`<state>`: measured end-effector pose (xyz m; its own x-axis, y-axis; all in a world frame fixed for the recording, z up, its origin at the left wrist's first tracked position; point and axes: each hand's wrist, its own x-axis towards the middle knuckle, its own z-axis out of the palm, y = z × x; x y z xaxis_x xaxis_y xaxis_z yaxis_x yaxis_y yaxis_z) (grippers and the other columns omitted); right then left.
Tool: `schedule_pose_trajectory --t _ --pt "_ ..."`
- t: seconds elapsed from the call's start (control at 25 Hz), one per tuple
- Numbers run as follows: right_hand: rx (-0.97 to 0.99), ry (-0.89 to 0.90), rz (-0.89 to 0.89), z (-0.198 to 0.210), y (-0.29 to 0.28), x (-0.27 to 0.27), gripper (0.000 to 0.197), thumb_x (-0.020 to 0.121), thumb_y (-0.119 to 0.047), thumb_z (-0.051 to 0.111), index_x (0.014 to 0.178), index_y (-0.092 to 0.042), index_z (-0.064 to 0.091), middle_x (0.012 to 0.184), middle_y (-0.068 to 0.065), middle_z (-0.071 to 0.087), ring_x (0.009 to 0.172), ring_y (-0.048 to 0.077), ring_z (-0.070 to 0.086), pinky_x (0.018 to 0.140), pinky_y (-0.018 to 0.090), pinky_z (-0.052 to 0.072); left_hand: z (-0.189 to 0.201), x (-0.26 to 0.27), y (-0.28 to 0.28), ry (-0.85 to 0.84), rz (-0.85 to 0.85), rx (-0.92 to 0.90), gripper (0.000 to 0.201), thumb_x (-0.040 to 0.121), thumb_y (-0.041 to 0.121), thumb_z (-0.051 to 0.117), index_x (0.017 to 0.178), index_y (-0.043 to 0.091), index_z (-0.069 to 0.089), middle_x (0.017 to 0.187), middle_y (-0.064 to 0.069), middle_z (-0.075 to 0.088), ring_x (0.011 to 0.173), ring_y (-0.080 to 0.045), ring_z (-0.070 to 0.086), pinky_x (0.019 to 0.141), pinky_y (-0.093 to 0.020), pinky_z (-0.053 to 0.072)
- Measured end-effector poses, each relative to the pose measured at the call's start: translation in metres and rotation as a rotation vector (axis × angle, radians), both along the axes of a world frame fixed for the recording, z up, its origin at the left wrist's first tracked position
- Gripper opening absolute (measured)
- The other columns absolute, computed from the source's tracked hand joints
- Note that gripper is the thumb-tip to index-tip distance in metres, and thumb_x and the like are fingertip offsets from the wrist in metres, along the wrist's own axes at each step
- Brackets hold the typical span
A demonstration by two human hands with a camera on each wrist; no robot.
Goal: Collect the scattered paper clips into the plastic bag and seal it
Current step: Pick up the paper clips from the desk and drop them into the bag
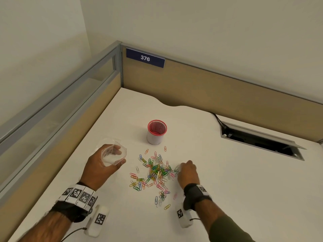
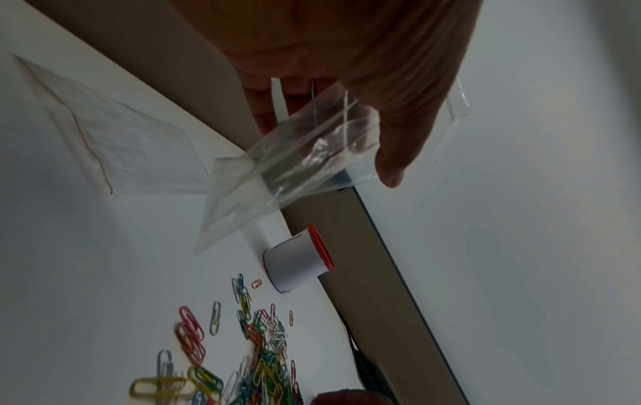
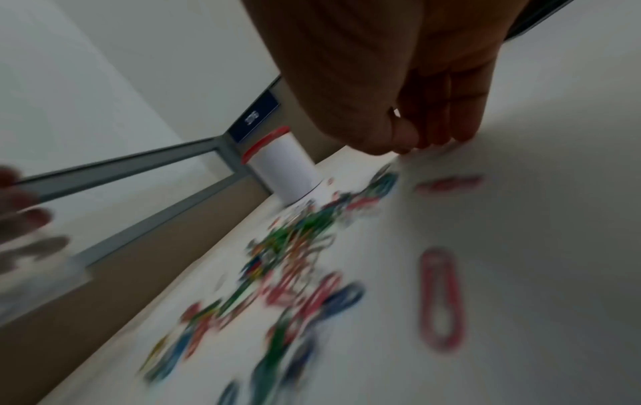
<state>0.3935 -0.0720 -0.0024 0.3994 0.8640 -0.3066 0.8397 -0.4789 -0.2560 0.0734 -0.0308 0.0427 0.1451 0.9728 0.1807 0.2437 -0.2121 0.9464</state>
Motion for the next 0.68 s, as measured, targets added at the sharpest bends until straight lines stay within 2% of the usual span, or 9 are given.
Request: schedule_pose_trajectory --t 0.12,0.24,0.36,0.44,0.56,0.68 --pt "0.044 0.069 0.161 -0.004 -0.008 -0.029 0.028 0.095 -0.013 0.042 0.115 -0.011 0.061 0.118 0.01 0.05 0.11 0.028 0.051 0.095 0.036 0.048 0.003 0.006 0.001 0.011 -0.012 0.005 0.046 0.065 0.053 0.078 0.102 0.028 0.065 0.099 0.005 0.073 0.099 -0.016 0.069 0.096 -0.037 0.053" --pt "0.071 0.161 0.126 0.005 -0.018 -0.016 0.032 0.095 -0.023 0.051 0.124 -0.014 0.057 0.124 0.007 0.05 0.115 0.025 0.051 0.098 0.032 0.044 0.006 0.006 0.001 0.041 -0.006 0.0 0.043 0.068 0.047 0.083 0.102 0.029 0.064 0.1 0.011 0.072 0.099 -0.013 0.069 0.094 -0.026 0.051" --pt "-0.022 0.119 0.102 0.003 -0.043 0.0 0.053 0.08 -0.051 0.066 0.12 -0.018 0.056 0.119 0.003 0.05 0.11 0.021 0.05 0.092 0.032 0.046 0.004 0.004 -0.002 0.058 0.007 -0.008 0.038 0.074 0.026 0.088 0.103 0.028 0.064 0.1 0.014 0.071 0.099 -0.01 0.068 0.092 -0.018 0.05" --pt "-0.076 0.057 0.134 -0.003 -0.051 -0.007 0.057 0.072 -0.06 0.069 0.112 -0.021 0.057 0.114 0.002 0.048 0.108 0.021 0.047 0.089 0.033 0.047 0.003 0.005 -0.005 0.06 0.001 -0.021 0.037 0.074 0.02 0.087 0.103 0.025 0.064 0.1 0.013 0.07 0.1 -0.007 0.067 0.09 -0.009 0.047" --pt "-0.02 0.076 0.167 -0.005 -0.037 -0.031 0.045 0.079 -0.048 0.068 0.111 -0.017 0.058 0.115 0.004 0.049 0.107 0.023 0.049 0.089 0.035 0.049 0.001 0.01 -0.006 0.095 0.0 -0.012 0.037 0.074 0.02 0.087 0.103 0.024 0.064 0.097 0.009 0.071 0.103 -0.001 0.063 0.088 -0.001 0.04" --pt "0.037 0.076 0.176 0.005 -0.013 -0.046 0.04 0.084 -0.039 0.065 0.114 -0.013 0.058 0.117 0.008 0.053 0.104 0.025 0.055 0.09 0.037 0.05 0.003 0.009 -0.007 0.119 -0.01 -0.001 0.038 0.073 0.023 0.088 0.103 0.024 0.064 0.103 0.007 0.07 0.104 -0.002 0.062 0.089 -0.002 0.039"
